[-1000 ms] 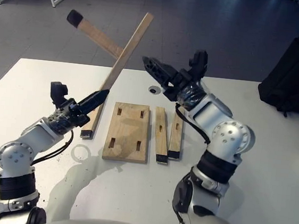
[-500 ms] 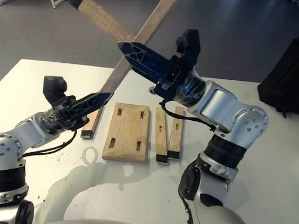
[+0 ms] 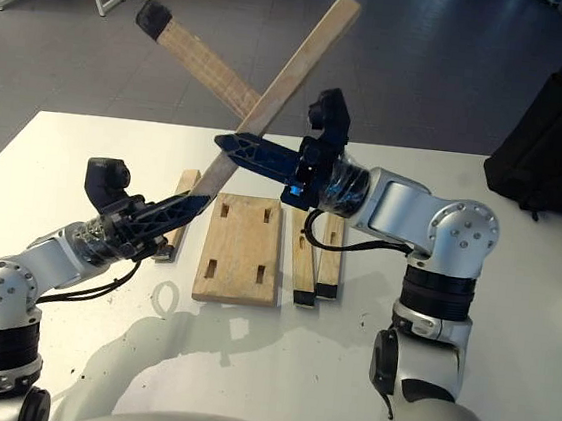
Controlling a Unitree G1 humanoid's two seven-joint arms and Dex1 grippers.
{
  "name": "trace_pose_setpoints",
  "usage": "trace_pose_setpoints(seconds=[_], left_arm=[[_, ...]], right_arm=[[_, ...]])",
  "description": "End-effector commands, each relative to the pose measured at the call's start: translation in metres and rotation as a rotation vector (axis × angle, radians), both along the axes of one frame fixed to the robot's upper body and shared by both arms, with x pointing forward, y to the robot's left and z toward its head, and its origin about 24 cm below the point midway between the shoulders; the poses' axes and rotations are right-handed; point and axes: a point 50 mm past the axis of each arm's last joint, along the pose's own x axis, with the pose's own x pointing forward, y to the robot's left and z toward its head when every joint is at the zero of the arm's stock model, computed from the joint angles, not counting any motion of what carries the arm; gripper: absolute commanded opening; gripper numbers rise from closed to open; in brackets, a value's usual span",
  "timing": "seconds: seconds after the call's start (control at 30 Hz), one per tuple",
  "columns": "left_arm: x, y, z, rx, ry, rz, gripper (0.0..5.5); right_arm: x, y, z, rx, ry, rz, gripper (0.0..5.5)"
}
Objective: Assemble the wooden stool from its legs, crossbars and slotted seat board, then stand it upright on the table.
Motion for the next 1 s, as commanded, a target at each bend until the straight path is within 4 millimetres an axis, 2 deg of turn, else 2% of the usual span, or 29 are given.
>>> trace_pose_setpoints(seconds=[0.03, 0.1, 0.13, 0.3, 0.37, 0.43, 0.5, 0.57, 0.63, 0.73, 0.8, 0.87, 1.0], left_arm=[[-0.004, 0.012, -0.011, 0.097, 0.048, 0.012, 2.06], [-0.004, 0.014, -0.016, 0.135, 0.056, 0.028, 2.06], [-0.004, 0.013, -0.018, 0.133, 0.061, 0.023, 2.43], [-0.007, 0.014, -0.02, 0.129, 0.063, 0.061, 3.23], [-0.006, 0.028, -0.021, 0.16, 0.062, 0.127, 3.57], [0.001, 0.059, -0.014, 0.219, 0.028, 0.282, 3.79], [0.006, 0.07, -0.009, 0.298, -0.021, 0.337, 3.81], [0.011, 0.055, -0.015, 0.517, -0.097, 0.302, 3.81], [0.019, 0.025, -0.034, 0.825, -0.234, 0.261, 3.81], [0.018, -0.009, -0.056, 1.105, -0.449, 0.15, 3.81], [0.02, -0.013, -0.067, 1.271, -0.577, 0.105, 3.81], [0.031, -0.01, -0.077, 1.465, -0.712, 0.095, 3.81], [0.047, -0.002, -0.082, 1.665, -0.812, 0.114, 3.81]], right_arm=[[-0.002, -0.004, 0.014, 0.019, -0.036, 0.064, 2.04], [-0.004, -0.004, 0.017, 0.019, -0.045, 0.082, 2.04], [-0.003, -0.005, 0.018, 0.02, -0.049, 0.082, 2.04], [0.005, -0.013, 0.018, 0.012, -0.042, 0.001, 2.04], [0.008, -0.019, 0.019, 0.001, -0.049, -0.032, 2.03], [0.011, -0.03, 0.018, -0.027, -0.064, -0.086, 2.03], [0.015, -0.04, 0.017, -0.037, -0.07, -0.15, 2.03], [0.02, -0.047, 0.018, -0.027, -0.075, -0.218, 2.03], [0.025, -0.05, 0.018, -0.026, -0.081, -0.283, 2.03], [0.03, -0.049, 0.017, -0.054, -0.094, -0.352, 2.03], [0.033, -0.049, 0.015, -0.085, -0.105, -0.399, 2.03], [0.035, -0.048, 0.014, -0.095, -0.109, -0.424, 2.03], [0.036, -0.045, 0.012, -0.105, -0.118, -0.433, 2.03]])
